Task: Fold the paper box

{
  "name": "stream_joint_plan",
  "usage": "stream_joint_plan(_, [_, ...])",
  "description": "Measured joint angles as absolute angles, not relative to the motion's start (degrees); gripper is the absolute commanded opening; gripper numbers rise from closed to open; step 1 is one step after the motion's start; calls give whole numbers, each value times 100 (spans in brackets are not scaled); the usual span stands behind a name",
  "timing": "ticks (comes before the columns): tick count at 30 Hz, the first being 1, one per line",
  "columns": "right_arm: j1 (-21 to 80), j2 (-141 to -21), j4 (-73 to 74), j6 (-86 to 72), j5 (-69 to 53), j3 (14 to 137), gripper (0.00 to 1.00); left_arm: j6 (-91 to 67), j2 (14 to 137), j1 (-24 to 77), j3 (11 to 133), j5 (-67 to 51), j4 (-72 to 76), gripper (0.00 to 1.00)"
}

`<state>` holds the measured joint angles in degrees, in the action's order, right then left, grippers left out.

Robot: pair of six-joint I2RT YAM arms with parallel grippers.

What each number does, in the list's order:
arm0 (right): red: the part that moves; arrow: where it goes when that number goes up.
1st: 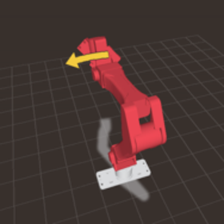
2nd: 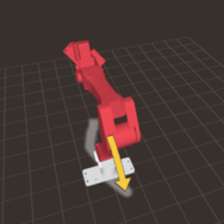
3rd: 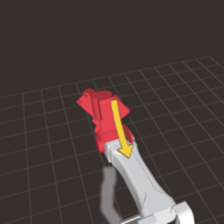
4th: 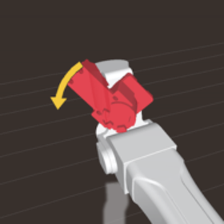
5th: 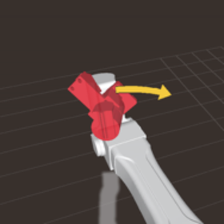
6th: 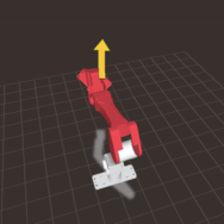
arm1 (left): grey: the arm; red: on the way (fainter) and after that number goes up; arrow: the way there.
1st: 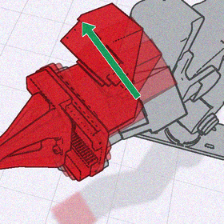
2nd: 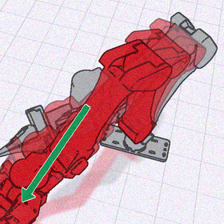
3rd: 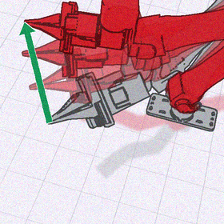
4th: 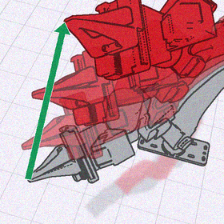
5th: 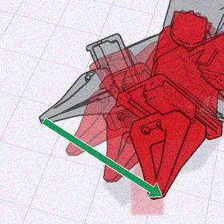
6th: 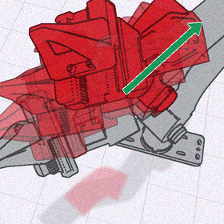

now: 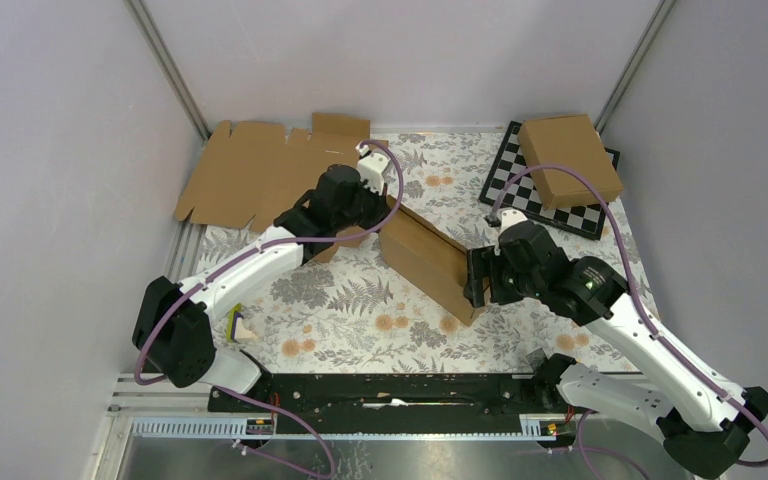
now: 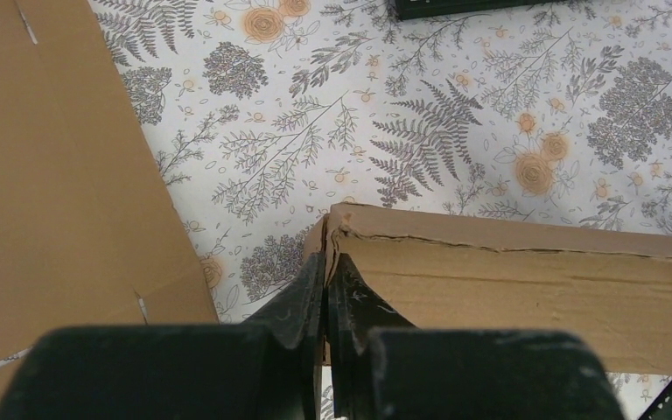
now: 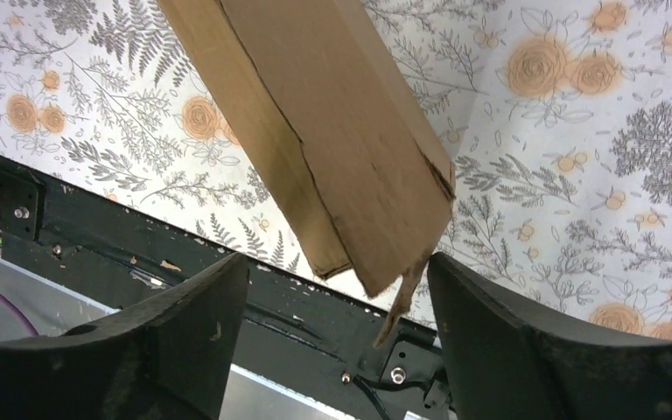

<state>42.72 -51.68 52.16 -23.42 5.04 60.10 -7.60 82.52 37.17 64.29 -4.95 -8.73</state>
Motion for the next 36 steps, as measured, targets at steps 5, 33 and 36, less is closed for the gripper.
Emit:
stream_joint_plan(5, [4272, -5043, 5485, -2547, 585, 5992, 48, -762, 8252, 3787, 6429, -301, -873, 0])
stream_joint_plan(33, [4272, -4901, 5474, -4403, 1140, 6064, 4, -687, 8250, 3970, 6429, 161, -884, 0])
stream_joint_plan(36, [4272, -4901, 5476, -4574, 1142, 6064, 2, -663, 8232, 3979, 6420, 180, -893, 0])
